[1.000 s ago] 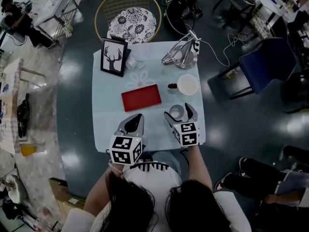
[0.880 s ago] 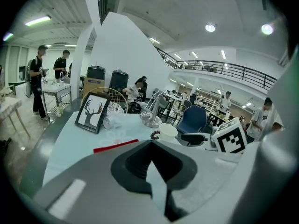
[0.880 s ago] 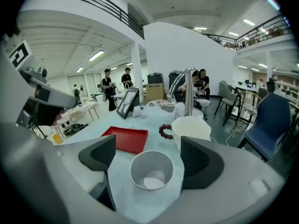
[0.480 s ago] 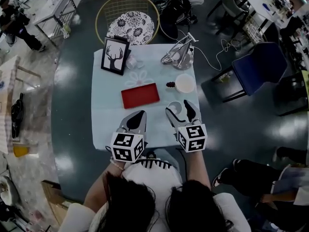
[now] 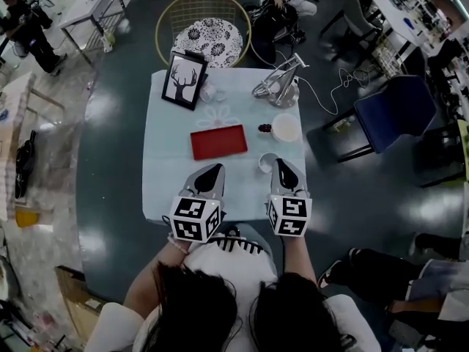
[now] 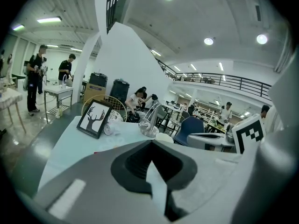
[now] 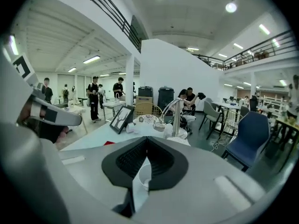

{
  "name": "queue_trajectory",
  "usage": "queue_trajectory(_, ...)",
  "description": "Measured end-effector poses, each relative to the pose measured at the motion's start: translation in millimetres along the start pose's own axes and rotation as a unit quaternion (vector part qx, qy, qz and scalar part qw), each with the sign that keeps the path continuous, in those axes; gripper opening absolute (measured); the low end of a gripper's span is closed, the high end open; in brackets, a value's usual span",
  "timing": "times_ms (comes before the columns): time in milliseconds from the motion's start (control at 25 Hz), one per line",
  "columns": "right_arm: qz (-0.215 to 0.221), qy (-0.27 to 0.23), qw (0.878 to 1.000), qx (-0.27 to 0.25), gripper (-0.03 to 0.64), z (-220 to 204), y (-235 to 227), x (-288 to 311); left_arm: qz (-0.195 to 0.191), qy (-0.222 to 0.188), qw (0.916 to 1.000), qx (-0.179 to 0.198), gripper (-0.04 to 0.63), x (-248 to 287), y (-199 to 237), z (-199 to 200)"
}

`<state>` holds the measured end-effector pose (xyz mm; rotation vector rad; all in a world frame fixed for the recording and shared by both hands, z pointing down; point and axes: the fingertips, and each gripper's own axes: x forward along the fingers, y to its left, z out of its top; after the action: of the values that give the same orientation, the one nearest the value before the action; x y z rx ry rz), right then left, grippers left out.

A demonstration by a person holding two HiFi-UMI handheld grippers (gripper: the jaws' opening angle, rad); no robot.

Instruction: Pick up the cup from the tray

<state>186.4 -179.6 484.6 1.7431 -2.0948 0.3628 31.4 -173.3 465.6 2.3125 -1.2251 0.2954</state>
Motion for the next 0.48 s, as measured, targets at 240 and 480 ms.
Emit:
queue_trajectory(240,-0.011,0.011,1.000,0.008,0.023,-5,6,1,0.004,-0.006,1.0000,0.002,0.000,-3,4,4)
queue_trajectory(480,-0.011,0.019,1.000,-0.008,0.023,-7,14,11,0.010,-0.011,0.9999,0.006,0.001,0,11,7)
